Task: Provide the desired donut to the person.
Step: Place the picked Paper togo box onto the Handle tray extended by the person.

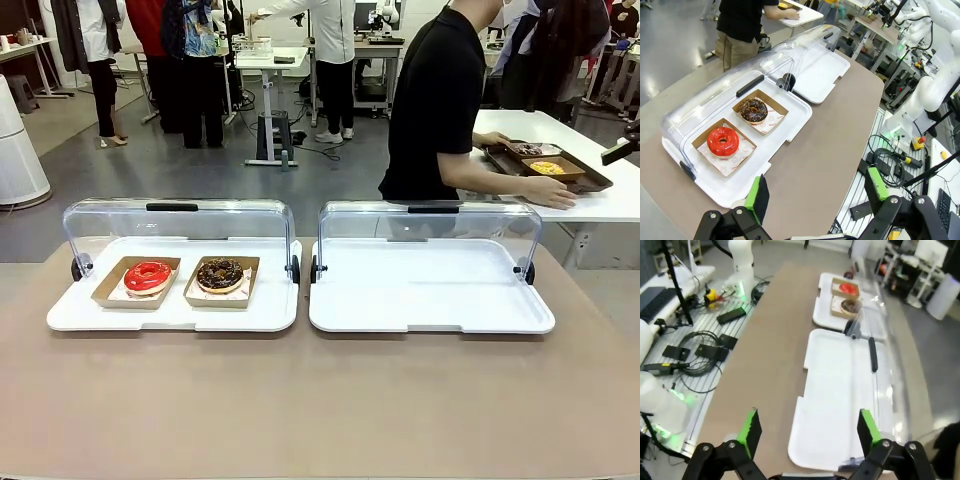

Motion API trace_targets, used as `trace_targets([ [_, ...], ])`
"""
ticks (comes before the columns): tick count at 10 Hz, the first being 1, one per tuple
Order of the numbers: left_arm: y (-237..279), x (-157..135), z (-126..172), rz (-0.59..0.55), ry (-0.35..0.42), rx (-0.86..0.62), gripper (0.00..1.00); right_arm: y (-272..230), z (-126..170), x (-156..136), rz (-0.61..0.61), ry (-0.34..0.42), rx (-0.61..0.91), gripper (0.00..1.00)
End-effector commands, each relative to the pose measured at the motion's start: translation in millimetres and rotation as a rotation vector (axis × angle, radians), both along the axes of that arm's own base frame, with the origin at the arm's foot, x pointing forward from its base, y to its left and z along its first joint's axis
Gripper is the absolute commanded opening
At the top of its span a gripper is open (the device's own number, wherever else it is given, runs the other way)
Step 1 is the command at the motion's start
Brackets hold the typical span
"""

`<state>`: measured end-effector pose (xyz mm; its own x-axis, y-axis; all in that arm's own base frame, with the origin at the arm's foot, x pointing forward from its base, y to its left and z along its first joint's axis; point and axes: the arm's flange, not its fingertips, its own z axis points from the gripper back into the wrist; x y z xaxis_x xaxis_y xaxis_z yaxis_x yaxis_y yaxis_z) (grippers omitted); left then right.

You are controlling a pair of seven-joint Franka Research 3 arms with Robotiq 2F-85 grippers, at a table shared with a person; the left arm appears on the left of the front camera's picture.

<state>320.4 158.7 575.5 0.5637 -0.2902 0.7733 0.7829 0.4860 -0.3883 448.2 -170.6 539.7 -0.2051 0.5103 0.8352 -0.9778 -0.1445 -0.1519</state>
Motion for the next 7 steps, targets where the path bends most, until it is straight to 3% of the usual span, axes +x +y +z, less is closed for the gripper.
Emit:
trace_targets([
  [1,1,-1,-1,-0.015,-0.023,-0.007,1.0,-16,-3,17,0.002,0.012,0.066,1.0],
  [4,1,-1,-1,-0.015,-0.023,-0.007,1.0,-21,-4,10,-0.045,0.04,0.059,1.0],
  [7,1,-1,-1,-0.015,-0.023,-0.007,1.0,-10,4,2,-0.061,0.015,0.041,1.0],
])
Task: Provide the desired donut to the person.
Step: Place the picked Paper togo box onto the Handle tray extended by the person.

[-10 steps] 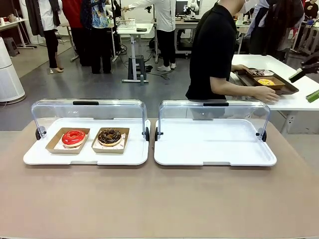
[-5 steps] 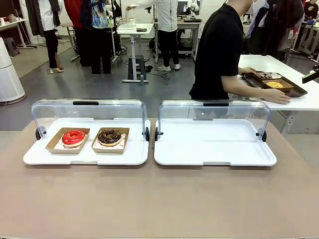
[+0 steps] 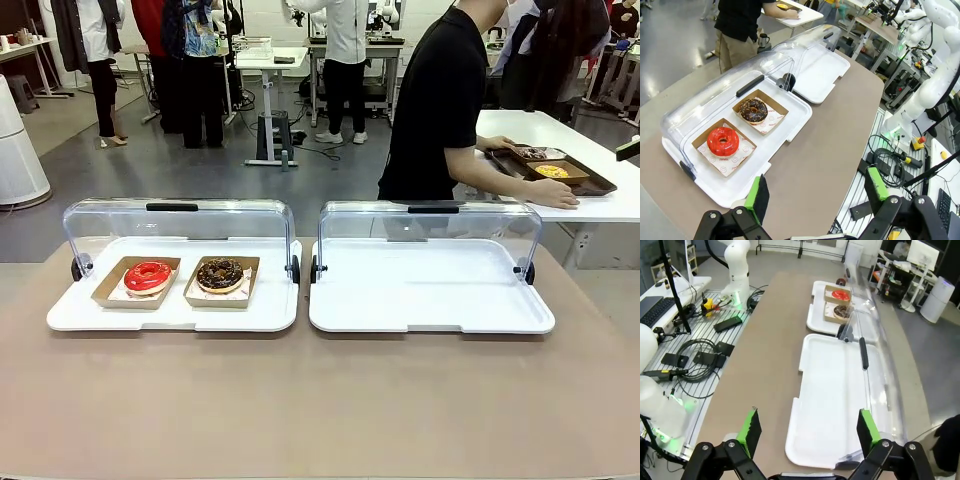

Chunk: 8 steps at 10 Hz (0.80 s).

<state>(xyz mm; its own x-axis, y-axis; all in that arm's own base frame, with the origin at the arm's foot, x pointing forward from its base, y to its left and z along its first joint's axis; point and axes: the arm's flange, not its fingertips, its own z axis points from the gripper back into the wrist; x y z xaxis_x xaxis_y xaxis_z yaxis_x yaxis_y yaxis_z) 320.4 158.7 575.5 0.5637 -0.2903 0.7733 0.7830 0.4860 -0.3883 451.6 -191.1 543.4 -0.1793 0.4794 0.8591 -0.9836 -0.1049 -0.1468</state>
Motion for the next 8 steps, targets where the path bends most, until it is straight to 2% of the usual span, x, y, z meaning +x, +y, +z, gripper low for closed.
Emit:
trace_targets([
  [1,1,-1,-1,-0.015,-0.023,-0.007,1.0,12,0,-2,-0.029,0.012,0.0,1.0],
  [6,1,-1,-1,-0.015,-0.023,-0.007,1.0,24,8,-3,-0.09,0.044,-0.004,1.0],
  [7,1,-1,-1,-0.015,-0.023,-0.007,1.0,27,11,-1,-0.137,0.047,-0.004,1.0],
  [8,1,-1,-1,-0.015,-0.023,-0.007,1.0,13,9,2,-0.045,0.045,-0.023,1.0],
])
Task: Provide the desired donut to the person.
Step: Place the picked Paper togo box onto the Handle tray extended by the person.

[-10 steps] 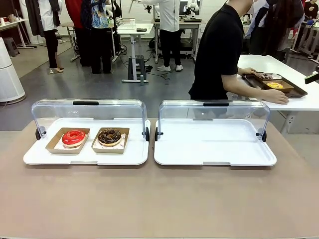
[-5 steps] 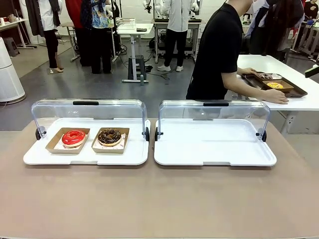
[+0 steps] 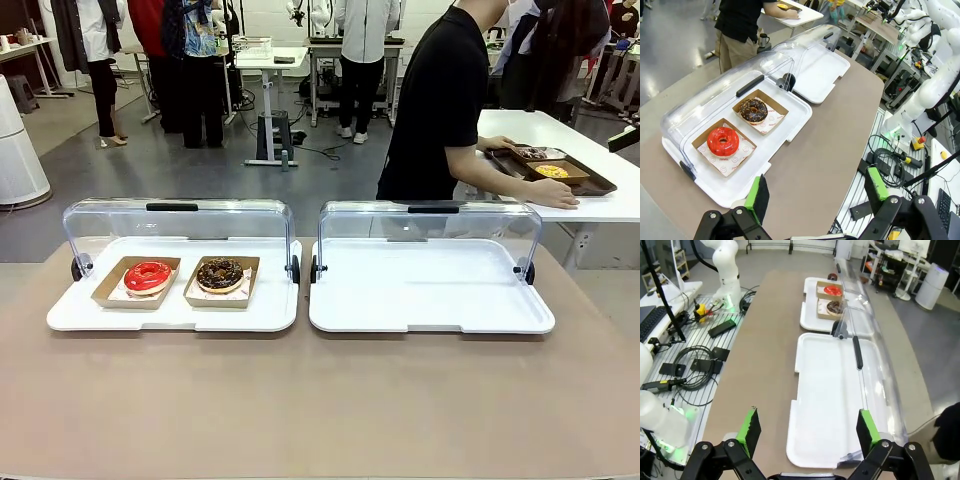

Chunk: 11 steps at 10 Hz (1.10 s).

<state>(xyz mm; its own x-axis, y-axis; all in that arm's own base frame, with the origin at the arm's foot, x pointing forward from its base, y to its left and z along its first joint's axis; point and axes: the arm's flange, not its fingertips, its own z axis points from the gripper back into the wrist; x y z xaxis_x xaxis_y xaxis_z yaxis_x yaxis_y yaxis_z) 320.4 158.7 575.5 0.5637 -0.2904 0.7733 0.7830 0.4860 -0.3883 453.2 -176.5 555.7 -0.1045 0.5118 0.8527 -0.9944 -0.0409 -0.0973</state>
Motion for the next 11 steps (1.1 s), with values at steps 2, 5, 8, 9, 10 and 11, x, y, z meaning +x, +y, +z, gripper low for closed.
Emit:
trace_targets([
  [2,0.8,-1.0,-0.6,-0.015,-0.023,-0.007,1.0,-1.2,-3.5,0.4,0.023,-0.003,0.004,1.0],
  [5,0.8,-1.0,-0.6,-0.015,-0.023,-0.007,1.0,-1.2,-3.5,0.4,0.023,-0.003,0.004,1.0],
  [8,0.8,-1.0,-0.6,-0.015,-0.023,-0.007,1.0,-1.2,-3.5,0.4,0.023,-0.003,0.004,1.0],
  [9,0.8,-1.0,-0.6,-0.015,-0.023,-0.007,1.0,-1.2,-3.5,0.4,0.023,-0.003,0.004,1.0],
  [10,0.8,-1.0,-0.6,-0.015,-0.023,-0.007,1.0,-1.2,-3.5,0.4,0.023,-0.003,0.004,1.0],
  [11,0.8,-1.0,-0.6,-0.015,-0.023,-0.007,1.0,-1.2,-3.5,0.4,0.023,-0.003,0.004,1.0],
])
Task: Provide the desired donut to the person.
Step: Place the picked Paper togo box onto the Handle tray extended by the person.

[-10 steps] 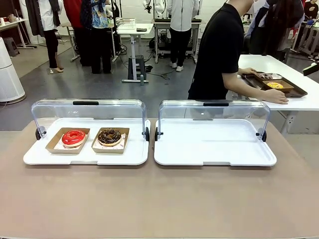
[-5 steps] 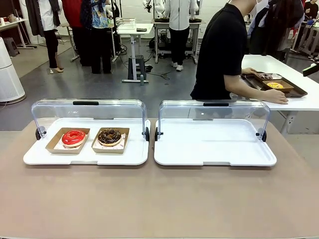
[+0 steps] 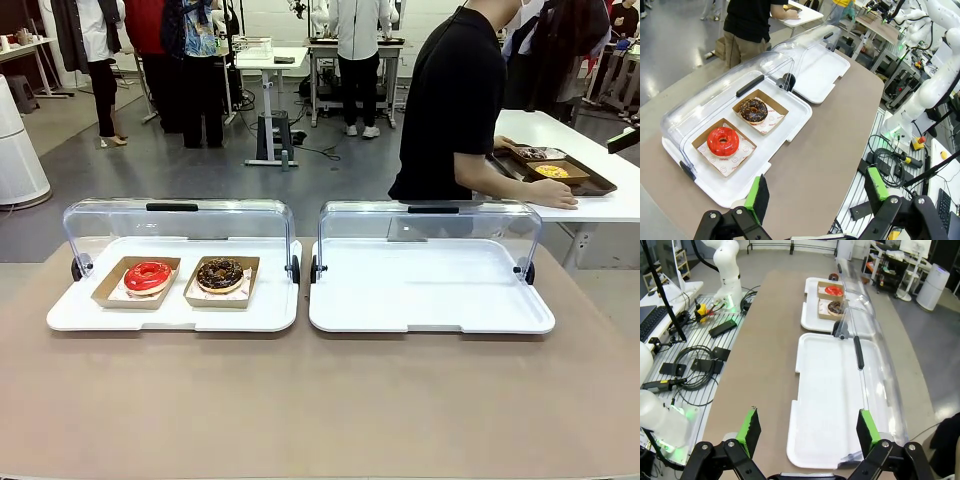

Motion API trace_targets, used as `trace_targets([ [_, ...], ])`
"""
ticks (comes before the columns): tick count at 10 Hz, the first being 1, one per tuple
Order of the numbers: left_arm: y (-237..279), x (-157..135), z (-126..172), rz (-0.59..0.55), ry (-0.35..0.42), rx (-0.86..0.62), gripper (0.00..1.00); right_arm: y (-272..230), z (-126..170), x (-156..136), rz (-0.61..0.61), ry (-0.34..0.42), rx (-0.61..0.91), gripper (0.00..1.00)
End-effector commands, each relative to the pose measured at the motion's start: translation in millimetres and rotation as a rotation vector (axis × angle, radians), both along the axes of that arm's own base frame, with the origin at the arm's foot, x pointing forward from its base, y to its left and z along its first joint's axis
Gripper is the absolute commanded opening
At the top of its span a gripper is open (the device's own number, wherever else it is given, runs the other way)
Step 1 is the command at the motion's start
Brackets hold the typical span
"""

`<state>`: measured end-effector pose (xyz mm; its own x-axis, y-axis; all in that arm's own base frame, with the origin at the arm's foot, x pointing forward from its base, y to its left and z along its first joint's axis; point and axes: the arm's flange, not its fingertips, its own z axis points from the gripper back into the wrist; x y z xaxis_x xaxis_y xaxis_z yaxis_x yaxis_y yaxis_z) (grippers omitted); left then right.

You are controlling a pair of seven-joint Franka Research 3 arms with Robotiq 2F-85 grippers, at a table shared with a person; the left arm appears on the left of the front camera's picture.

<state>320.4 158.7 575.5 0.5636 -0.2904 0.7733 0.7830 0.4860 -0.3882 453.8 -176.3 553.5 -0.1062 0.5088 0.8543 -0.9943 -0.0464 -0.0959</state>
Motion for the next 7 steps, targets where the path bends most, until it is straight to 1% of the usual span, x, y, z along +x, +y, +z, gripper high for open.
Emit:
trace_targets([
  [1,0.8,-1.0,-0.6,-0.015,-0.023,-0.008,1.0,-1.3,-1.4,-0.2,0.017,-0.004,0.001,1.0],
  [7,0.8,-1.0,-0.6,-0.015,-0.023,-0.008,1.0,-1.3,-1.4,-0.2,0.017,-0.004,0.001,1.0],
])
